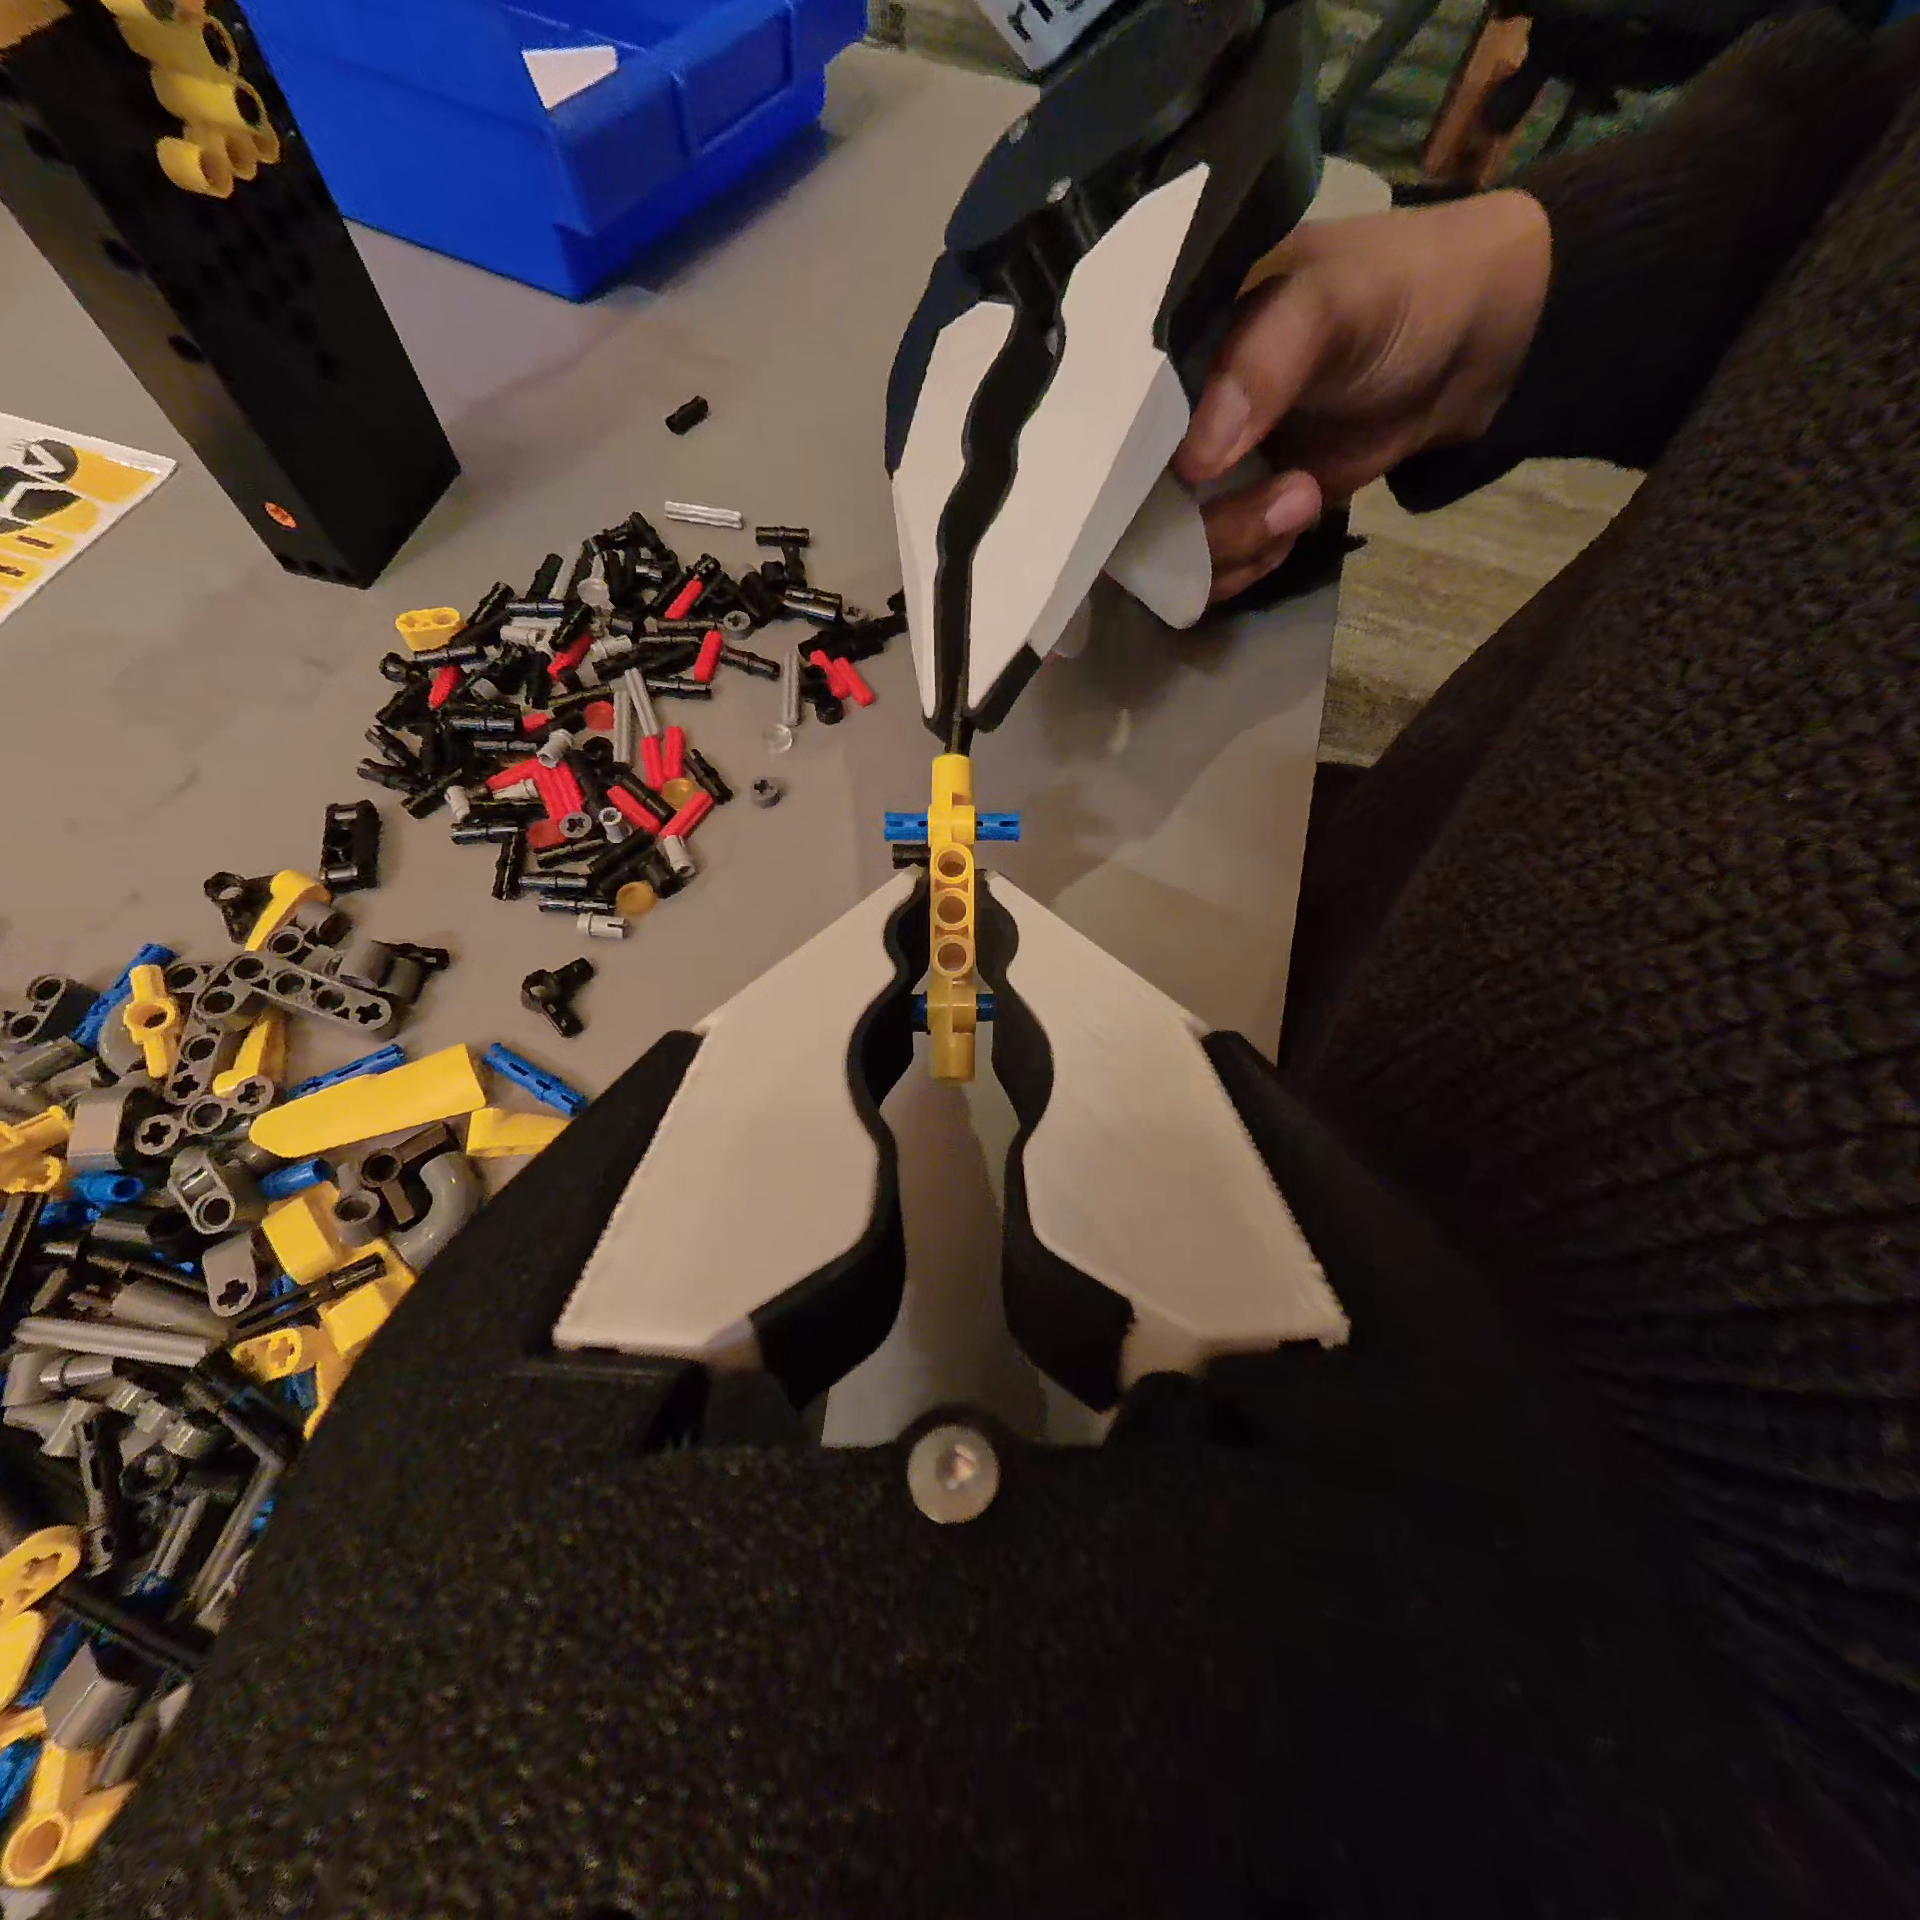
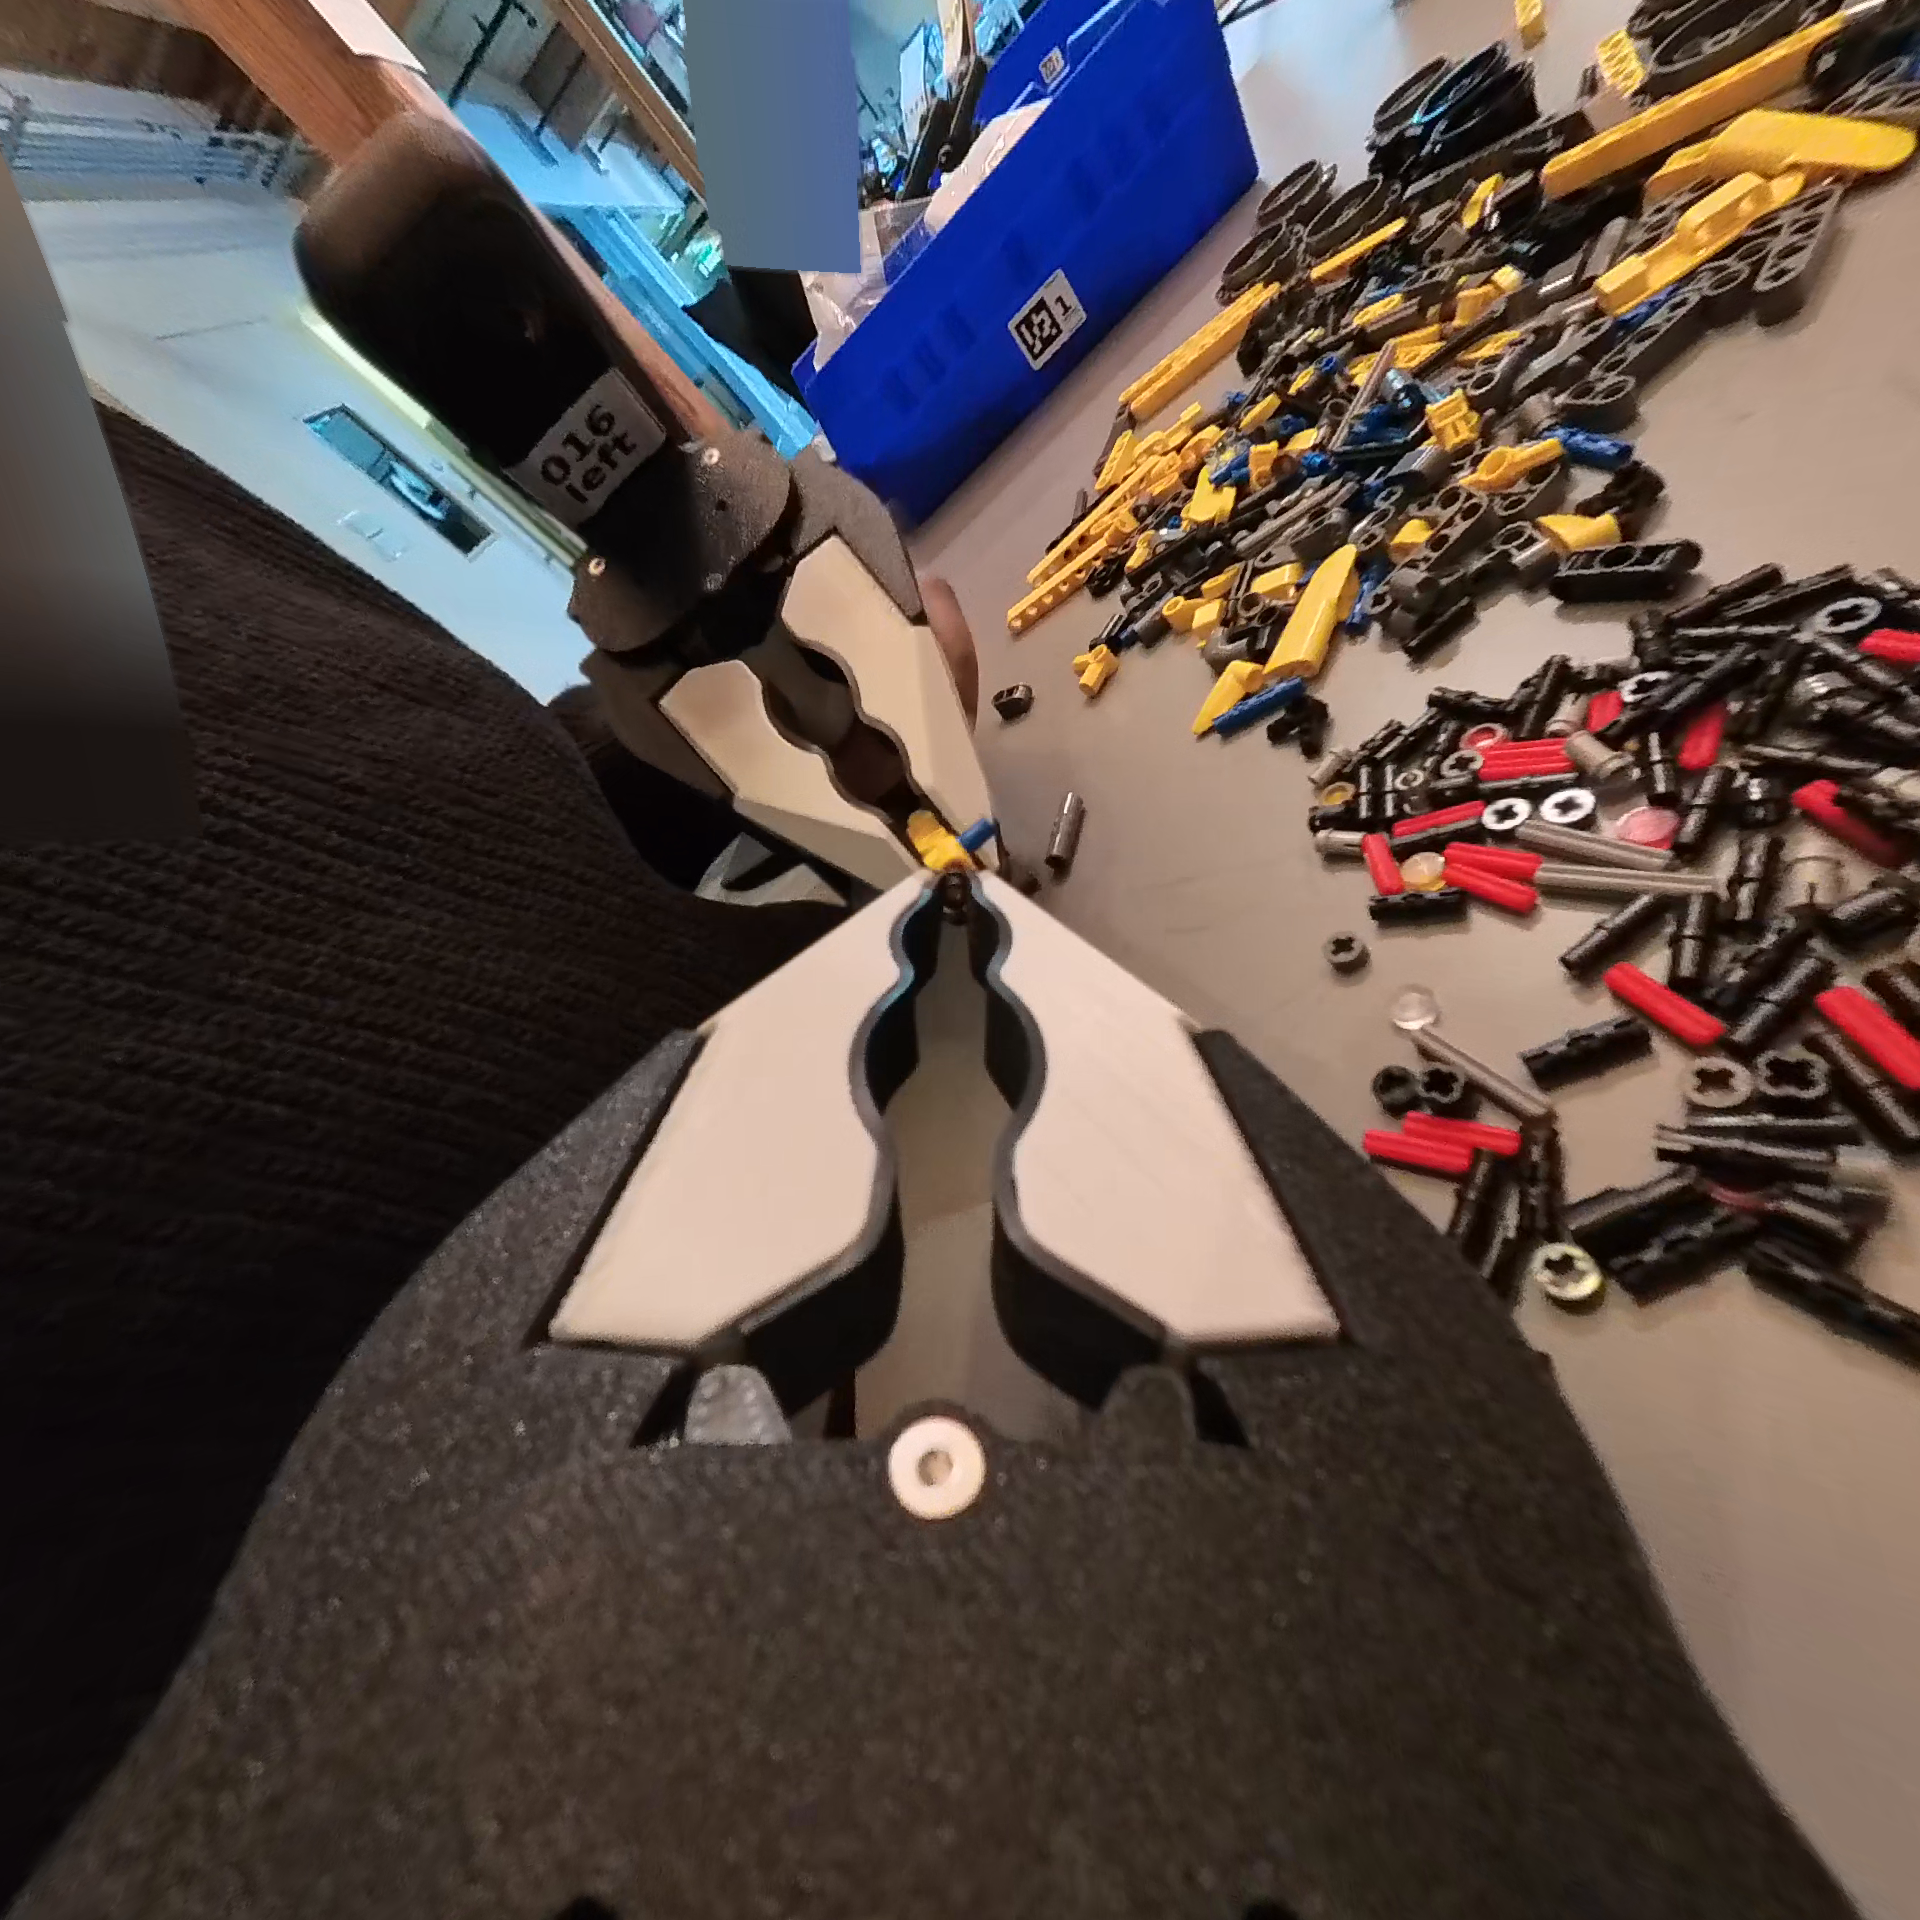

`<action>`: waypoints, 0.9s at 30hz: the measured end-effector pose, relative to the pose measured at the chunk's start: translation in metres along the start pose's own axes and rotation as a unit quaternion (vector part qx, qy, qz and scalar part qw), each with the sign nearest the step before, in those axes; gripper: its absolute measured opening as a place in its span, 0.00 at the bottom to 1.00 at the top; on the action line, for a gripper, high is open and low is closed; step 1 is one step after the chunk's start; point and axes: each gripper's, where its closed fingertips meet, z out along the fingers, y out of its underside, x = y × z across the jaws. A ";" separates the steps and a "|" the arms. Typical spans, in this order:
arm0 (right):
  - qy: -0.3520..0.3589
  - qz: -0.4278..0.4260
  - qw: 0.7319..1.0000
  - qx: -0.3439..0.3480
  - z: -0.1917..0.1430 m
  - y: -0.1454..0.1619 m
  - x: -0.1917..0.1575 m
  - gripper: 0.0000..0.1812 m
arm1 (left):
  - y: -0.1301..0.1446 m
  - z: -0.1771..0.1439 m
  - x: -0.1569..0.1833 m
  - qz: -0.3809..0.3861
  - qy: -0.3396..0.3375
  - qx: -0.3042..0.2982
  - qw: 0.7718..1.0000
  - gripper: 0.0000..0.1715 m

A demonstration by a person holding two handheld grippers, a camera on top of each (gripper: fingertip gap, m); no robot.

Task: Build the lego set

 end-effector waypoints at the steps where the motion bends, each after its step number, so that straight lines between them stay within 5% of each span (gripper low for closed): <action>1: 0.000 0.000 1.000 -0.005 0.001 0.002 0.000 0.02 | 0.001 0.000 0.001 0.006 -0.002 -0.002 1.000 0.04; 19: -0.020 0.063 0.997 -0.038 0.002 0.011 0.003 0.02 | 0.007 0.003 0.004 0.018 -0.005 -0.014 1.000 0.03; 27: 0.016 0.105 0.991 -0.081 0.004 0.028 0.015 0.02 | 0.023 0.015 0.006 0.024 0.000 -0.076 0.997 0.03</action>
